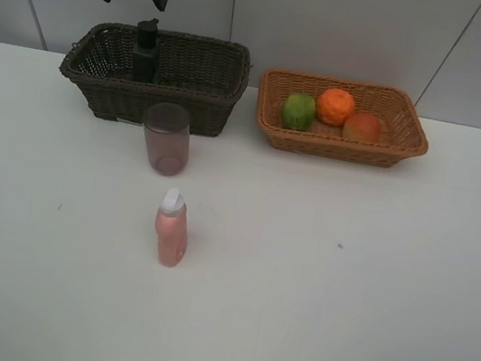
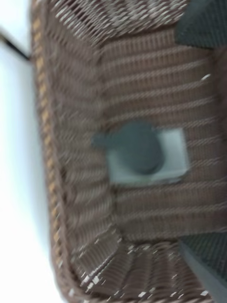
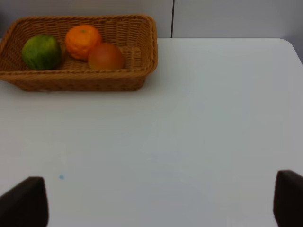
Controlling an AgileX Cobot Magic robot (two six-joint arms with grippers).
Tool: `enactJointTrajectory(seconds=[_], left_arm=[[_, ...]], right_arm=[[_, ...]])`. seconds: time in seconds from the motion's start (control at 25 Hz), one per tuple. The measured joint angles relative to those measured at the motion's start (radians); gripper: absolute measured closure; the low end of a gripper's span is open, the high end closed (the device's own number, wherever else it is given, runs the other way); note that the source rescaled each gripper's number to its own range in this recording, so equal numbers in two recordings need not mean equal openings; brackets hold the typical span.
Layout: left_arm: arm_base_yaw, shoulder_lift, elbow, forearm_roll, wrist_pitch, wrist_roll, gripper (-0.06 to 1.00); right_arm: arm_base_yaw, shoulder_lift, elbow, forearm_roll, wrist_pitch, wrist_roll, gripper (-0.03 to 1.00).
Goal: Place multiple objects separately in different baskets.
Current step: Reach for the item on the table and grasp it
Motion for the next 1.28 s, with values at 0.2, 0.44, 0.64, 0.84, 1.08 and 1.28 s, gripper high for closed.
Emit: enactJointTrajectory(seconds=[0.2, 0.44, 0.64, 0.84, 1.08, 1.28], left_arm=[[-0.070, -0.023, 0.000, -0.002, 0.126, 0.008, -0.05], [-0.144, -0.024, 0.001, -0.002, 0.242, -0.027, -0.05], [-0.181, -0.041, 0.096, -0.003, 0.242, -0.087, -0.05], [-0.183, -0.094, 0.254, 0.008, 0.180, -0.148, -0.05], [-0.179, -0.148, 0.363, 0.024, 0.108, -0.190, -0.05], [-0.167, -0.148, 0.431, 0.027, 0.035, -0.230, -0.05]], right_arm=[[0.000, 0.000, 0.000, 0.000, 0.000, 0.000, -0.03], [0.000, 0.000, 0.000, 0.000, 0.000, 0.000, -0.03], [0.000, 0.000, 0.000, 0.000, 0.000, 0.000, -0.03], [0.000, 0.000, 0.000, 0.000, 0.000, 0.000, -0.03], [0.000, 0.000, 0.000, 0.000, 0.000, 0.000, -0.03], [0.000, 0.000, 0.000, 0.000, 0.000, 0.000, -0.03]])
